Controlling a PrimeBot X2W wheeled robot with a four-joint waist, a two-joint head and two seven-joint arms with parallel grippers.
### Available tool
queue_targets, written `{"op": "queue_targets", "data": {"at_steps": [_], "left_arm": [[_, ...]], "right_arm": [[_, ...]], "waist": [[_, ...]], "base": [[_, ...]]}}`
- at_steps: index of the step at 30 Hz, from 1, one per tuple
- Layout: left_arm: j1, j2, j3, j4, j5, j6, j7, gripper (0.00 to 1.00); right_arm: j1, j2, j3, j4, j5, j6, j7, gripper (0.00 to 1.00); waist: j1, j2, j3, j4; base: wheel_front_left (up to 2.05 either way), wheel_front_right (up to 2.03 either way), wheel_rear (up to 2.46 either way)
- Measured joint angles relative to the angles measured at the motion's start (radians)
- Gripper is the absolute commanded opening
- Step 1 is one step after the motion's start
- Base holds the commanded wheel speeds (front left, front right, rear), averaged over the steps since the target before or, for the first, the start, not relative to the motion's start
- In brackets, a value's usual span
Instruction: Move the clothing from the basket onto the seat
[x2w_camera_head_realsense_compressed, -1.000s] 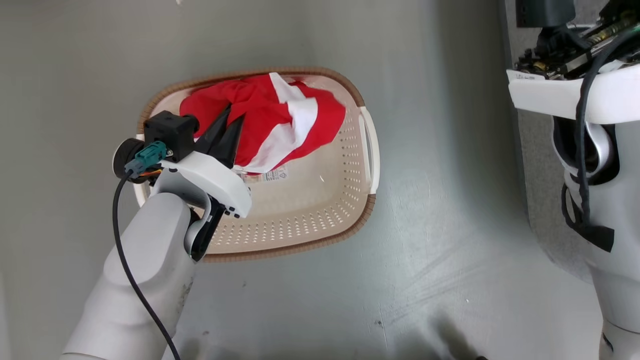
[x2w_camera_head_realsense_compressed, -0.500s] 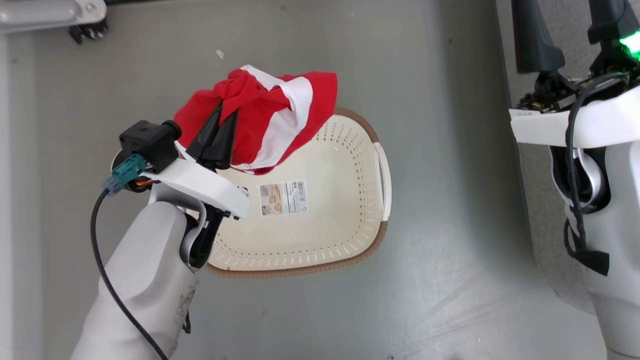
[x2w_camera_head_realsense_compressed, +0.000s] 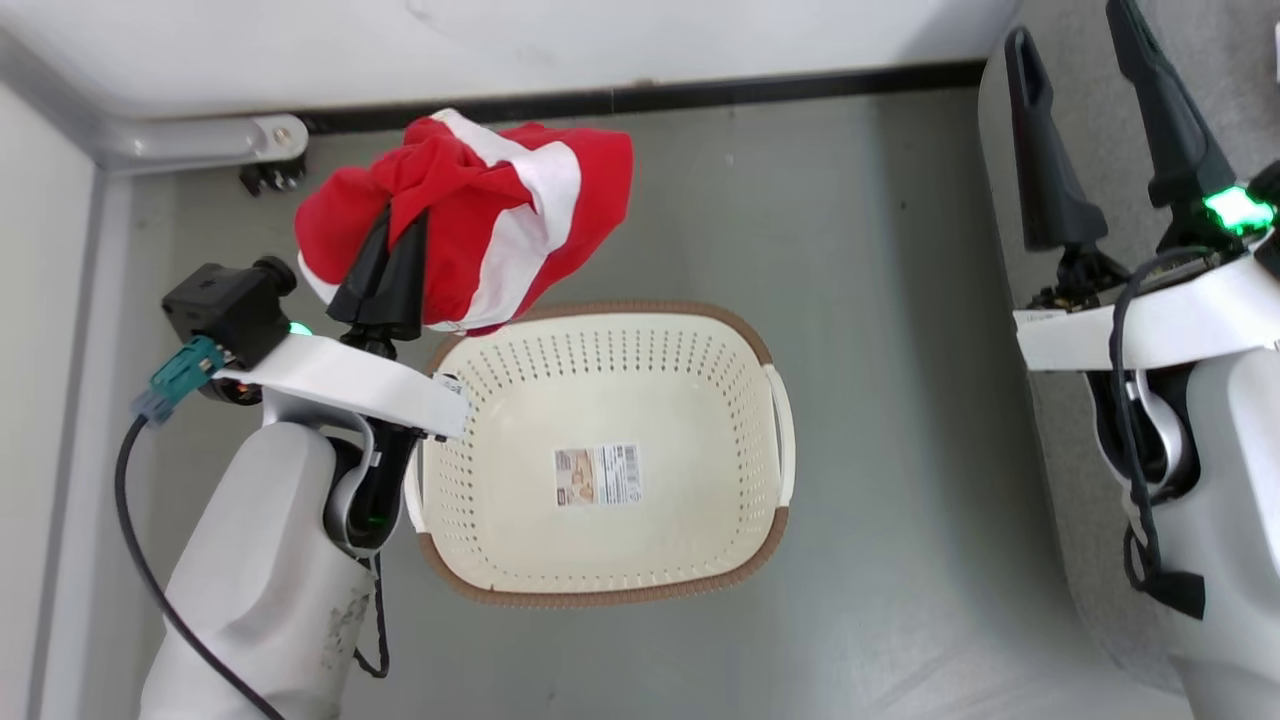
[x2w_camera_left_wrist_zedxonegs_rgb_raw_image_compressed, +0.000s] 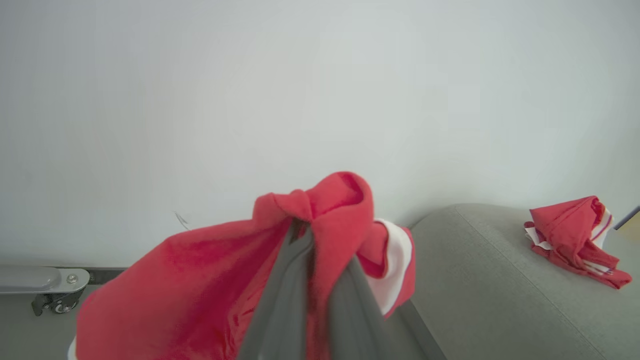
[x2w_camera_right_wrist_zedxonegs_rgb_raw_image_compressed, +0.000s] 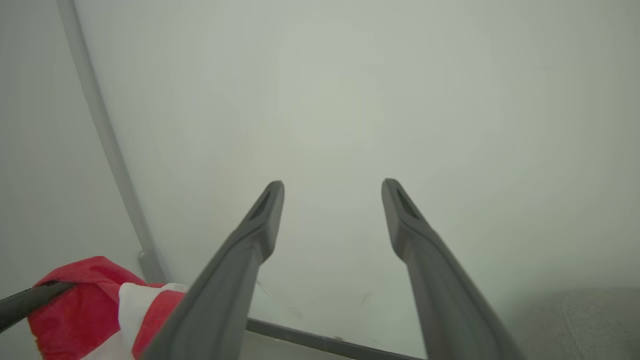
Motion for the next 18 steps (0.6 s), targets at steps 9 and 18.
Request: {"op": "queue_targets", "data": {"at_steps": [9, 18], "left_arm": [[0.054, 0.007, 0.038, -0.059, 0.0, 0.0, 0.0, 0.0], [0.125, 0.016, 0.035, -0.076, 0.001, 0.0, 0.0, 0.0]], "right_arm": [[0.086, 0.005, -0.012, 0.021, 0.004, 0.0, 0.0, 1.0], [0.166, 0.008, 0.002, 0.038, 0.013, 0.0, 0.0, 1.0]], "waist": [[0.0, 0.0, -0.085, 0.013], [0.0, 0.0, -0.17, 0.02]], "base": [[0.0, 0.0, 0.0], [0.0, 0.0, 0.0]]}}
